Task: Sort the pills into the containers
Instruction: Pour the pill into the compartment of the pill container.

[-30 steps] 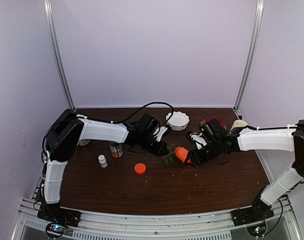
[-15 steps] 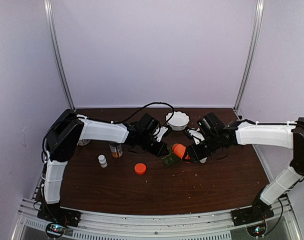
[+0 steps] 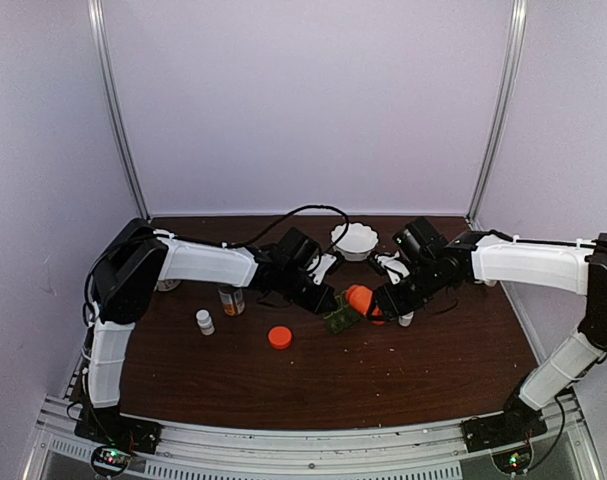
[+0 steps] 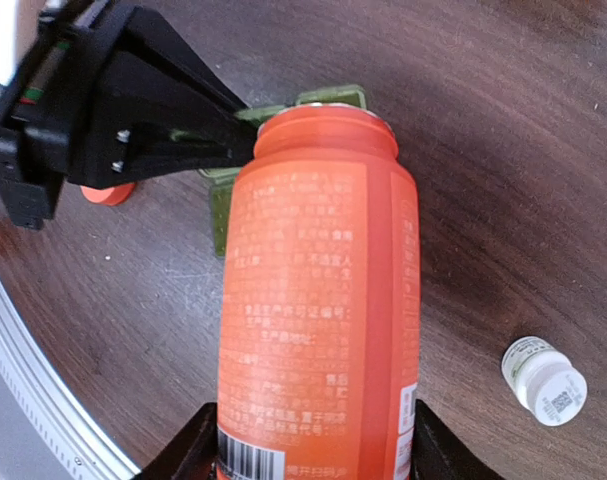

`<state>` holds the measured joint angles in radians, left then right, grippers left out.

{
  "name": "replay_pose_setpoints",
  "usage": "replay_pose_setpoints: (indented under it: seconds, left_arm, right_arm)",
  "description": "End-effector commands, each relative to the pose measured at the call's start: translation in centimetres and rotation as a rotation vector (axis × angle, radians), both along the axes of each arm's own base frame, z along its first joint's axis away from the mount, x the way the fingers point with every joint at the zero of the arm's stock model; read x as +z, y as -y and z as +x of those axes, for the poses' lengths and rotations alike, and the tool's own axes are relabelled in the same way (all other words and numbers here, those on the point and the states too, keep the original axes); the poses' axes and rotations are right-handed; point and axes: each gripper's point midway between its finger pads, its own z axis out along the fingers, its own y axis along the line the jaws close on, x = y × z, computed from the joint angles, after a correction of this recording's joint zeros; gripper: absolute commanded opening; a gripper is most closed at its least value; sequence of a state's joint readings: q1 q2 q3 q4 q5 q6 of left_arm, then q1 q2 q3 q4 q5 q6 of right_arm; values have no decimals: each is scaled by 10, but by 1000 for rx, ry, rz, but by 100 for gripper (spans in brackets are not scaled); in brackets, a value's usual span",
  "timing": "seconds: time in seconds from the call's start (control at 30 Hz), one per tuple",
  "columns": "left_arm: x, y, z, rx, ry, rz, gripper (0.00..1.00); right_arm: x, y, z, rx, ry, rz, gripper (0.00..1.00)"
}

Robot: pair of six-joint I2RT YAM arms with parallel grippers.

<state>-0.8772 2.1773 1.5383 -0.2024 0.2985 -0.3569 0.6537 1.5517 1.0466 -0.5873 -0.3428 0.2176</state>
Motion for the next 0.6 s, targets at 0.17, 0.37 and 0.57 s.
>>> replay_pose_setpoints:
  seconds: [0.17, 0.37, 0.57]
  left_arm:
    - [1, 8, 3, -23, 29, -16, 0]
    - [2, 9, 2, -24, 31, -19, 0]
    - [0, 9, 1, -26, 29, -16, 0]
  right_arm:
    - [-20, 7, -8, 28, -133, -107, 0]
    - [-4, 2, -6, 15, -102, -47, 0]
    - [3, -7, -8, 20, -72, 41, 0]
